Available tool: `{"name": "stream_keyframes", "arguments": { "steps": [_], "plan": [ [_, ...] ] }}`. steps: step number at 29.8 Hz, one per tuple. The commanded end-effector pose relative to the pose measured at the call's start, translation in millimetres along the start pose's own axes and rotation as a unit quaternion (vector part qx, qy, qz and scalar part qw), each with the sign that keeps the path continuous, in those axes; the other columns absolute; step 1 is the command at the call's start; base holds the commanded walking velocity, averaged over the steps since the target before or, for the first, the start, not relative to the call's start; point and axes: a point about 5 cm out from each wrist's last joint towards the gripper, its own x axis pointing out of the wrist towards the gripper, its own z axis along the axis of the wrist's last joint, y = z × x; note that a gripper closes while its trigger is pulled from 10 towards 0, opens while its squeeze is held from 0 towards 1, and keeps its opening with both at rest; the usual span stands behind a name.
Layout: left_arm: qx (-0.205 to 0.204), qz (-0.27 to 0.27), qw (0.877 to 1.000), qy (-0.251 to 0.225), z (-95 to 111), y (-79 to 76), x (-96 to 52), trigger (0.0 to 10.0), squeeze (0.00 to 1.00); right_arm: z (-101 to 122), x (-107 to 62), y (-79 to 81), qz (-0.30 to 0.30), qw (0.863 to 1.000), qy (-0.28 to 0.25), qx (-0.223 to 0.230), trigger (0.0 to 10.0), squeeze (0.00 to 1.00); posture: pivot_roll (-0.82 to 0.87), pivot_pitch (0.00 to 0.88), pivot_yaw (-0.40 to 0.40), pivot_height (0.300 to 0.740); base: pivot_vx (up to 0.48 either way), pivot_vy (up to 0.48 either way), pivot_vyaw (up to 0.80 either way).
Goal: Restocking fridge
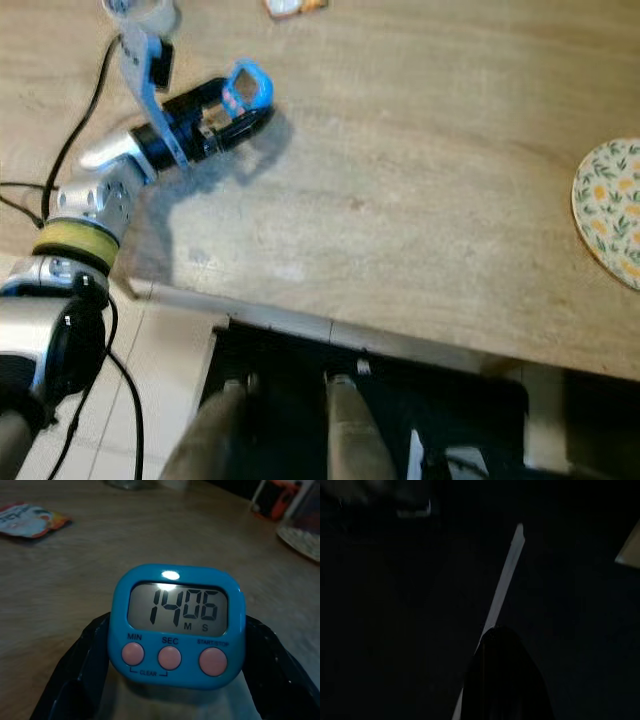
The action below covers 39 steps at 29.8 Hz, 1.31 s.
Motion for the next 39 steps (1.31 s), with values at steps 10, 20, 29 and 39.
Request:
{"name": "stream_keyframes", "arguments": {
  "steps": [10,20,29,39],
  "plan": [
    [0.085,0.018,0.992,0.09,-12.8,6.8,-18.1,10.0,1.0,-13.7,-4.0,-6.9,-0.03,0.998,0.023,0.056,10.0,0.0,-0.13,0.303,0.058,0.74,0.0,0.0,0.0],
    [0.106,-0.016,0.993,0.057,-6.4,-3.7,-10.3,10.0,0.0,-12.8,-21.5,-52.3,-0.018,0.989,-0.007,0.145,10.0,0.0,-0.13,0.26,0.054,0.74,0.0,0.0,0.0],
    [0.113,-0.005,0.992,0.046,-6.2,-4.9,-8.9,10.0,0.0,-5.4,-43.9,-84.2,0.088,0.972,-0.052,0.213,10.0,0.0,-0.13,0.238,0.048,0.74,0.0,0.0,0.0],
    [0.118,0.022,0.992,0.036,-4.2,-2.0,-10.0,10.0,0.0,43.4,-63.2,-92.5,0.273,0.936,-0.156,0.162,10.0,0.0,-0.13,0.225,0.05,0.74,0.0,0.0,0.0]
  ]
}}
